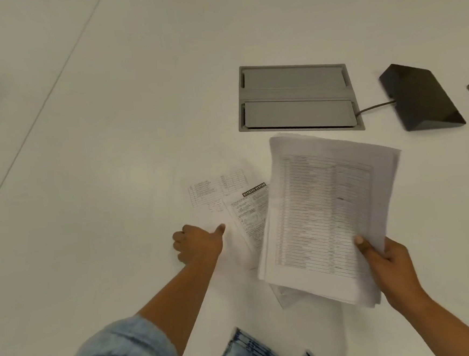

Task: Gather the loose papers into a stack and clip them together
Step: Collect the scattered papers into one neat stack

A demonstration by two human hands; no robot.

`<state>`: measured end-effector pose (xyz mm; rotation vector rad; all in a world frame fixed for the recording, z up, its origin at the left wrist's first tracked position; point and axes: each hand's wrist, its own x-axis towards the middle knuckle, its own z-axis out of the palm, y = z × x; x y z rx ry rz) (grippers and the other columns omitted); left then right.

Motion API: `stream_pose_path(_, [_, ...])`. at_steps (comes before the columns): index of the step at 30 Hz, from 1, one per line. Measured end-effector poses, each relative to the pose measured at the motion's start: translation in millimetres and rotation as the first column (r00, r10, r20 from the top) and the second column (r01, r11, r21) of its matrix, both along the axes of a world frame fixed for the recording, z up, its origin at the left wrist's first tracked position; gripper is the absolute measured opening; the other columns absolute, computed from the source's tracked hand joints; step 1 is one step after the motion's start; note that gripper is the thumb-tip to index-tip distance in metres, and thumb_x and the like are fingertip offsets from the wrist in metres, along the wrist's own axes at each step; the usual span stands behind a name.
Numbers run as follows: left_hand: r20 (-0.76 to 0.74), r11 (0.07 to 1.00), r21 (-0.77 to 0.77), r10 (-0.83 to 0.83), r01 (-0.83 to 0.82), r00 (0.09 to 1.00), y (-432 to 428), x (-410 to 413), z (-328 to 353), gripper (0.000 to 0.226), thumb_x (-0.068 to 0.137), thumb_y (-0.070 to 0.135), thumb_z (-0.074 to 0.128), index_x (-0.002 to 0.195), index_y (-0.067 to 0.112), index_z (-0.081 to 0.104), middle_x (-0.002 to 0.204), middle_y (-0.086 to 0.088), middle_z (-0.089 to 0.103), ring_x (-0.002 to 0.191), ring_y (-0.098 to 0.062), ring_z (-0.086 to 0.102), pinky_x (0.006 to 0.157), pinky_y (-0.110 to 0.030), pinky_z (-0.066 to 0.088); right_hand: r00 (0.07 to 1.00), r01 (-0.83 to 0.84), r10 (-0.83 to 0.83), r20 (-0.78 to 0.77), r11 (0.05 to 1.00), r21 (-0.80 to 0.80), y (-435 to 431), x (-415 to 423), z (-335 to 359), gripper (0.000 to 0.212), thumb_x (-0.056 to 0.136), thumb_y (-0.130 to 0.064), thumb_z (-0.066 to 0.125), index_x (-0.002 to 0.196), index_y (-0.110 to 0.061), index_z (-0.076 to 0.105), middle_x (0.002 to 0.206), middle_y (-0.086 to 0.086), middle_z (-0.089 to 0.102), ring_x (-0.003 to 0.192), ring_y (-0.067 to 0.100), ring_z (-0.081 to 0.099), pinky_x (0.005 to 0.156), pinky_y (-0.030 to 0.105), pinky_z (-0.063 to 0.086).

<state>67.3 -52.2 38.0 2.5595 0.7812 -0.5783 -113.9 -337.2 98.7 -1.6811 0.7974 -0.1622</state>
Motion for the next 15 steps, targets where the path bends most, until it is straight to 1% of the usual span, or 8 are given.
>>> stream_pose_path(2, [-0.006, 0.991, 0.116, -0.063, 0.063, 0.998, -1, -3, -10, 0.100, 0.064, 0.068, 0.078, 0.129, 0.001, 0.045, 0.131, -0.019, 0.047, 0.121, -0.034, 0.049, 0.093, -0.046, 0.049, 0.998, 0.055, -0.055, -0.009, 0.998, 0.018, -5, -7, 0, 0.011, 0.092, -0.026, 0.064, 0.101, -0.024, 0.070, 0.084, -0.026, 0.076, 0.080, -0.005, 0.071, 0.072, 0.022, 0.051])
stream_pose_path(3, [0.015, 0.990, 0.125, -0.073, 0.071, 0.997, -2, -3, -14, 0.100, 0.063, 0.066, 0.080, 0.129, 0.000, 0.044, 0.131, -0.019, 0.046, 0.119, -0.034, 0.049, 0.092, -0.045, 0.049, 0.997, 0.078, -0.078, -0.017, 0.997, 0.028, -6, -10, -1, 0.010, 0.093, -0.025, 0.064, 0.101, -0.024, 0.070, 0.083, -0.025, 0.076, 0.081, -0.004, 0.071, 0.072, 0.022, 0.051])
stream_pose_path(4, [0.034, 0.993, 0.097, -0.065, 0.062, 0.997, -3, -2, -15, 0.099, 0.063, 0.062, 0.083, 0.129, 0.000, 0.044, 0.131, -0.019, 0.045, 0.119, -0.034, 0.050, 0.092, -0.045, 0.050, 0.995, 0.100, -0.099, -0.023, 0.994, 0.038, -7, -13, -1, 0.010, 0.093, -0.024, 0.064, 0.100, -0.023, 0.070, 0.082, -0.022, 0.077, 0.081, -0.002, 0.072, 0.072, 0.022, 0.051])
stream_pose_path(7, [0.050, 0.997, -0.069, -0.028, 0.031, 0.998, -11, 9, -17, 0.095, 0.063, 0.042, 0.092, 0.129, -0.002, 0.041, 0.132, -0.022, 0.043, 0.117, -0.036, 0.054, 0.093, -0.043, 0.051, 0.990, 0.140, -0.138, -0.030, 0.989, 0.051, -8, -21, -3, 0.010, 0.093, -0.020, 0.064, 0.101, -0.022, 0.070, 0.087, -0.014, 0.076, 0.083, 0.004, 0.072, 0.071, 0.023, 0.052])
stream_pose_path(9, [0.021, 0.988, -0.156, -0.003, 0.007, 1.000, -15, 17, -15, 0.095, 0.061, 0.033, 0.095, 0.130, -0.001, 0.039, 0.132, -0.022, 0.044, 0.115, -0.037, 0.059, 0.093, -0.043, 0.052, 0.990, 0.136, -0.134, -0.038, 0.989, 0.052, -7, -25, -3, 0.010, 0.093, -0.019, 0.063, 0.100, -0.022, 0.070, 0.085, -0.014, 0.077, 0.080, 0.003, 0.073, 0.067, 0.018, 0.054])
stream_pose_path(11, [0.003, 0.980, -0.198, 0.005, -0.005, 1.000, -16, 22, -14, 0.093, 0.060, 0.029, 0.096, 0.128, 0.001, 0.039, 0.130, -0.021, 0.051, 0.114, -0.038, 0.060, 0.092, -0.046, 0.053, 0.991, 0.127, -0.124, -0.044, 0.990, 0.056, -6, -28, -4, 0.010, 0.093, -0.019, 0.063, 0.099, -0.023, 0.070, 0.082, -0.019, 0.078, 0.078, 0.000, 0.073, 0.065, 0.014, 0.054])
stream_pose_path(13, [-0.035, 0.989, -0.144, -0.022, 0.016, 0.999, -17, 22, -12, 0.090, 0.058, 0.035, 0.096, 0.125, 0.005, 0.045, 0.127, -0.017, 0.052, 0.112, -0.035, 0.060, 0.090, -0.045, 0.054, 0.991, 0.125, -0.122, -0.052, 0.991, 0.056, -4, -31, -3, 0.010, 0.093, -0.020, 0.064, 0.099, -0.023, 0.070, 0.082, -0.020, 0.077, 0.079, -0.001, 0.073, 0.068, 0.018, 0.053])
stream_pose_path(15, [-0.083, 1.000, -0.025, -0.001, -0.001, 0.997, -18, 20, -10, 0.093, 0.054, 0.045, 0.095, 0.124, 0.009, 0.047, 0.129, -0.015, 0.045, 0.114, -0.031, 0.054, 0.091, -0.044, 0.049, 0.991, 0.126, -0.122, -0.062, 0.991, 0.053, -4, -34, -4, 0.010, 0.093, -0.020, 0.064, 0.098, -0.025, 0.071, 0.083, -0.019, 0.077, 0.081, 0.001, 0.073, 0.070, 0.023, 0.052])
